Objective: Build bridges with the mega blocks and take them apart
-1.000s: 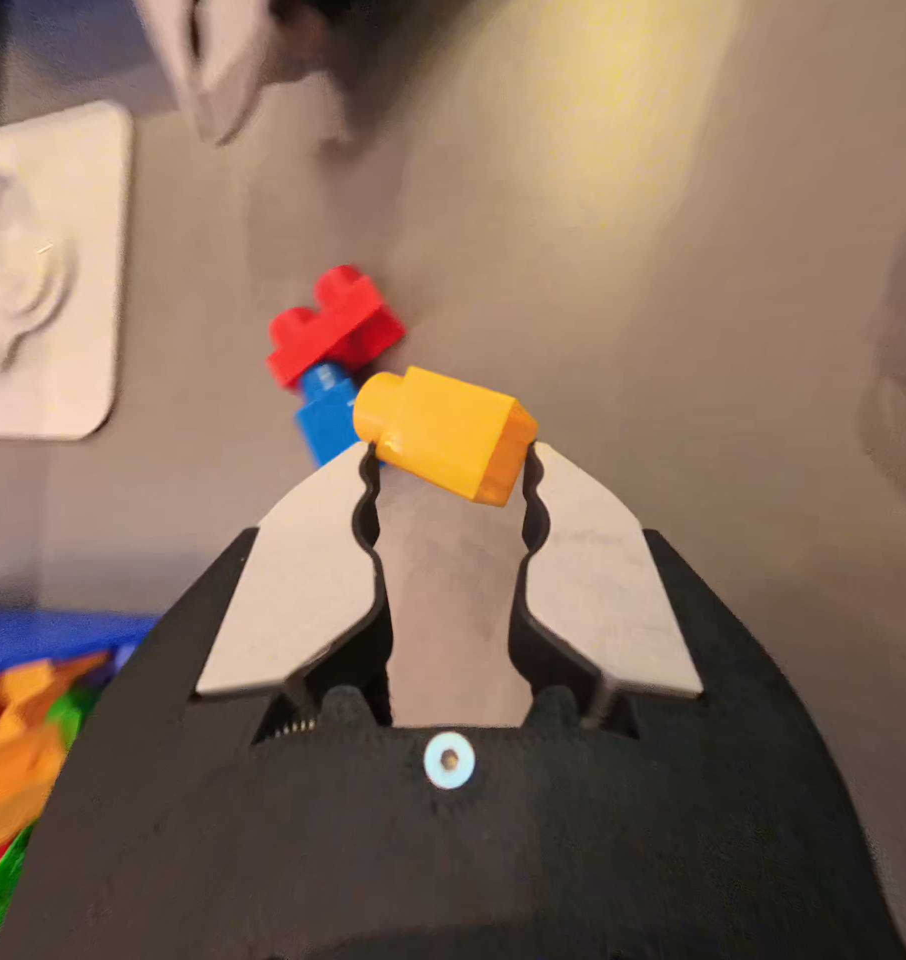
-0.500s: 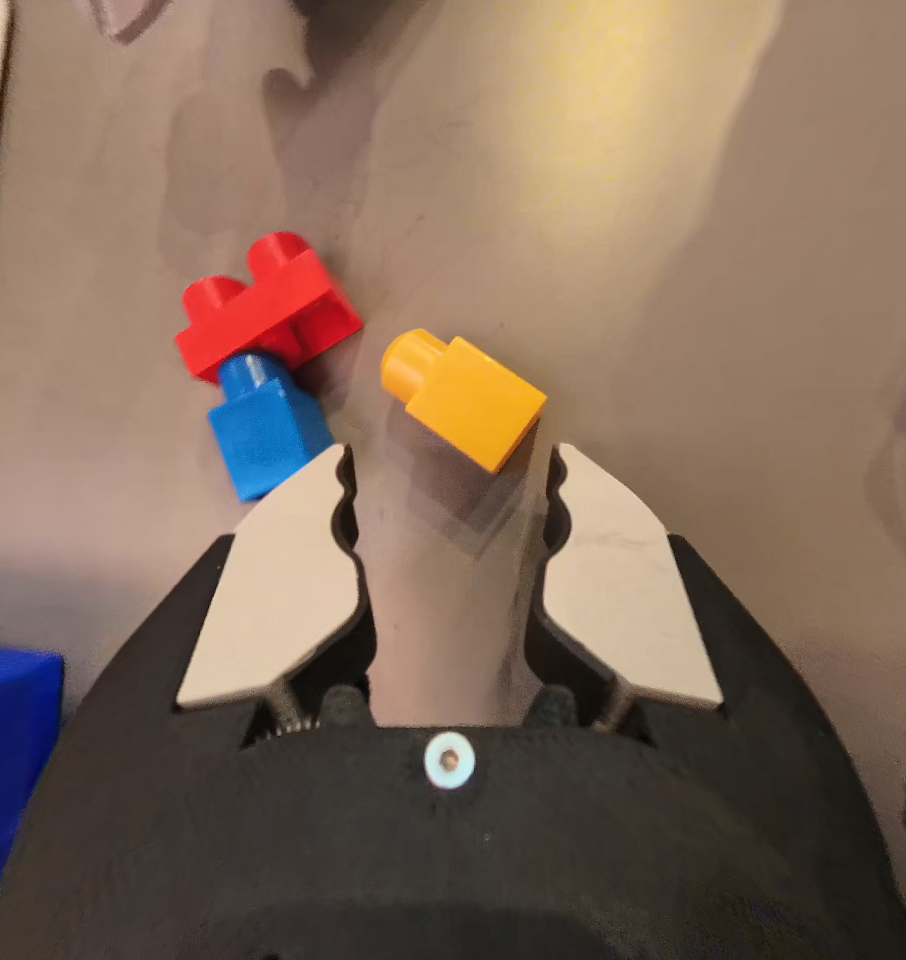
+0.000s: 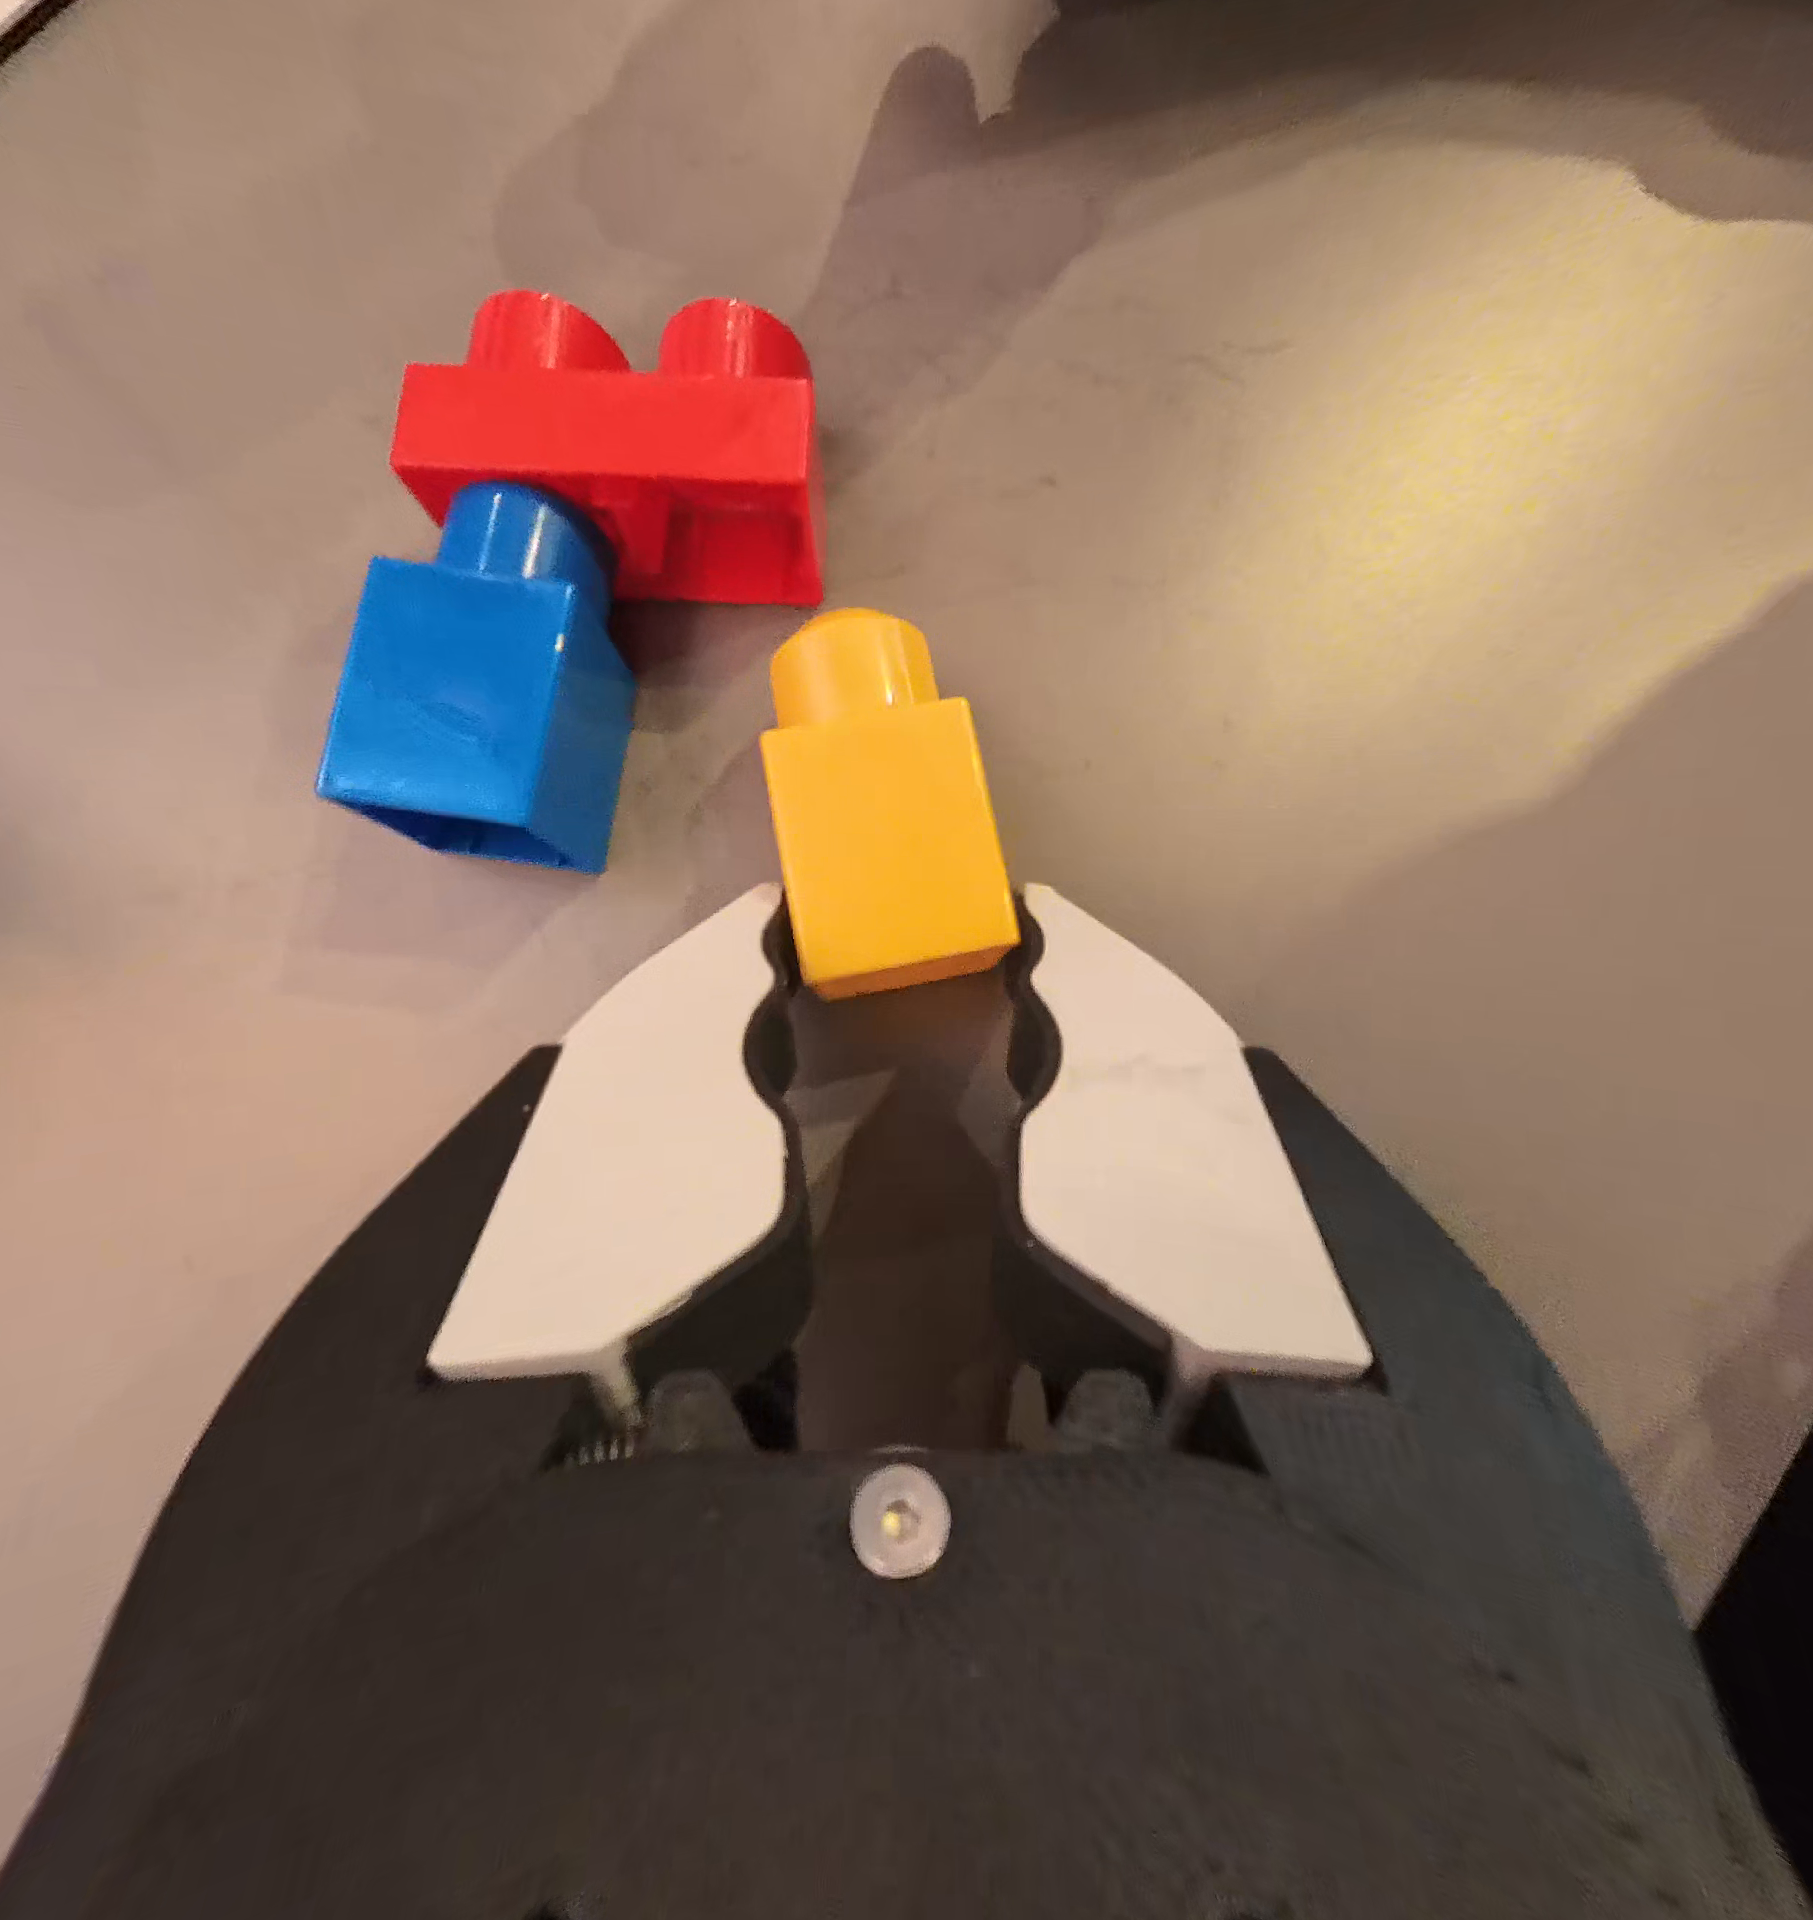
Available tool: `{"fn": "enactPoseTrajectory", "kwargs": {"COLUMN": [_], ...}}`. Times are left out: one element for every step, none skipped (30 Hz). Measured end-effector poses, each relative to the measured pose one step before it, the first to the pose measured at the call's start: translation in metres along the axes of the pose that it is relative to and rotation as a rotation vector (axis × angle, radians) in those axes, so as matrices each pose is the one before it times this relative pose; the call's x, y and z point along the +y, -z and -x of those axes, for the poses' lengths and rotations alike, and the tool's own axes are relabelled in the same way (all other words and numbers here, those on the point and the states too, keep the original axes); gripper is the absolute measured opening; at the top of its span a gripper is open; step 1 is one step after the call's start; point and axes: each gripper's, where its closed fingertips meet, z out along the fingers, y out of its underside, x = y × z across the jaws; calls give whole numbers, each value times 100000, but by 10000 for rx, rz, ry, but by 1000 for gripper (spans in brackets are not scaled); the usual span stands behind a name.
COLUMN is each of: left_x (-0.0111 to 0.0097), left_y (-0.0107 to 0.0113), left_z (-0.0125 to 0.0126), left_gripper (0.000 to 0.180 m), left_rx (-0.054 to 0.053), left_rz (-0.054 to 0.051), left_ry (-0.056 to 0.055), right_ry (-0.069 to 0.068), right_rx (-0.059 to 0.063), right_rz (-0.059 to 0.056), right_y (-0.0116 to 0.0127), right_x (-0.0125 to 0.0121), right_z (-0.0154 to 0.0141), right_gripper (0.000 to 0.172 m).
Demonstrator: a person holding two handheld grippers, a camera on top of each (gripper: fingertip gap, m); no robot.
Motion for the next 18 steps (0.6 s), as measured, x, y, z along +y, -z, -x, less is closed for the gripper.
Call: {"fn": "enactPoseTrajectory", "kwargs": {"left_x": [-148,-143,-96,-102,8,180,193,71,56,-60,-61,165,429,400,100,-166,-171,-25], "left_y": [-127,-124,-85,-43,-6,129,263,460,604,613,504,270,37,-75,-149,-253,-319,-349], "left_z": [-71,108,441,461,154,386,198,183,417,359,326,286,314,508,464,61,-84,103], "left_gripper": [39,39,38,37,38,48,56,60,61,61,60,59,58,55,51,49,49,46], "left_rx": [207,133,-65,-92,117,-23,77,26,-107,-33,-15,-13,-54,-232,-238,22,131,21], "left_rz": [38,49,67,40,99,152,45,-183,-252,-368,-380,-140,205,264,79,-42,-19,63], "left_ry": [-131,-151,-191,-205,-167,65,14,-30,155,182,100,49,-21,-206,-298,-154,-21,-61], "right_ry": [-1,2,6,6,4,1,2,2,-3,-8,-5,10,27,23,10,7,7,3], "right_rx": [-2,-1,0,2,1,1,1,-2,-2,-5,-4,-7,-16,-2,-2,1,6,5], "right_rz": [0,3,2,-1,0,-2,-3,-2,-2,3,8,6,-1,3,17,7,0,15], "right_y": [0,-5,-6,4,5,-2,3,-1,10,-8,-11,-6,7,-14,-15,2,-7,-1], "right_x": [1,-1,5,-2,0,-3,-5,-3,-6,5,15,-3,0,5,15,3,2,23], "right_z": [3,5,11,2,5,-2,5,1,-2,-6,8,19,43,30,10,5,3,-1], "right_gripper": [0,0,0,0,0,0,0,0,0,0,0,0,0,0,0,0,0,0]}}
